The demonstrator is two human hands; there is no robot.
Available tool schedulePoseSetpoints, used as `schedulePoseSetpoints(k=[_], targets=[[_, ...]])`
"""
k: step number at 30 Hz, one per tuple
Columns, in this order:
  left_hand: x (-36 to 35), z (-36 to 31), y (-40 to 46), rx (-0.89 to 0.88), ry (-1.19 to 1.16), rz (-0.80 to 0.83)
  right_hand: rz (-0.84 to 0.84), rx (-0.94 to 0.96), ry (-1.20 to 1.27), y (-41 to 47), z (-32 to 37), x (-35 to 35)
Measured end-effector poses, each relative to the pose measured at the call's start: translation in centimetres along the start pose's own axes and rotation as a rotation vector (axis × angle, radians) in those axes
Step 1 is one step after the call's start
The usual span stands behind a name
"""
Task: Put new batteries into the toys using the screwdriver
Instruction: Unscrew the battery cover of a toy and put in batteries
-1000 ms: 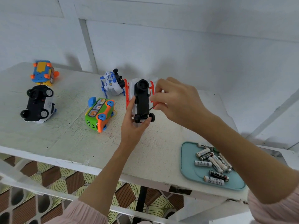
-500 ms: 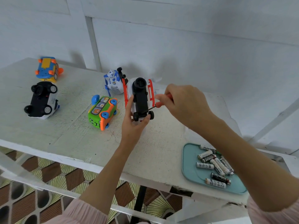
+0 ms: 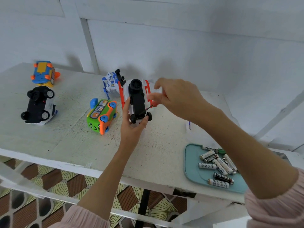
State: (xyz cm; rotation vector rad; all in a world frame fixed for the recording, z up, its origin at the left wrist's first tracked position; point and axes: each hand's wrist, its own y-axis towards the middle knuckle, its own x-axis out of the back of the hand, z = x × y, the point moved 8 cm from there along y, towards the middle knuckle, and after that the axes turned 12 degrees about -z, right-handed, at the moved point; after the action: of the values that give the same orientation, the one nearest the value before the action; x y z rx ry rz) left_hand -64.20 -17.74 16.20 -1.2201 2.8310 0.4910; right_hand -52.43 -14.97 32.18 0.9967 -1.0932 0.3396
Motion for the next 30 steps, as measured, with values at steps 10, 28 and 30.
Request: schedulePoseSetpoints(k=[10, 28, 30], targets=[[0.5, 0.4, 0.1, -0.007, -0.010, -0.012, -0.085, 0.030, -0.079, 0.4, 0.3, 0.0], [-0.2, 0.0, -0.2, -0.012, 0.026, 0.055, 0.034, 0.082, 0.307, 1.5, 2.4, 0.3], [-0.1, 0.1, -0.2, -0.019, 0.039, 0.050, 0.041, 0.049, -0.005, 1.7, 1.6, 0.4]])
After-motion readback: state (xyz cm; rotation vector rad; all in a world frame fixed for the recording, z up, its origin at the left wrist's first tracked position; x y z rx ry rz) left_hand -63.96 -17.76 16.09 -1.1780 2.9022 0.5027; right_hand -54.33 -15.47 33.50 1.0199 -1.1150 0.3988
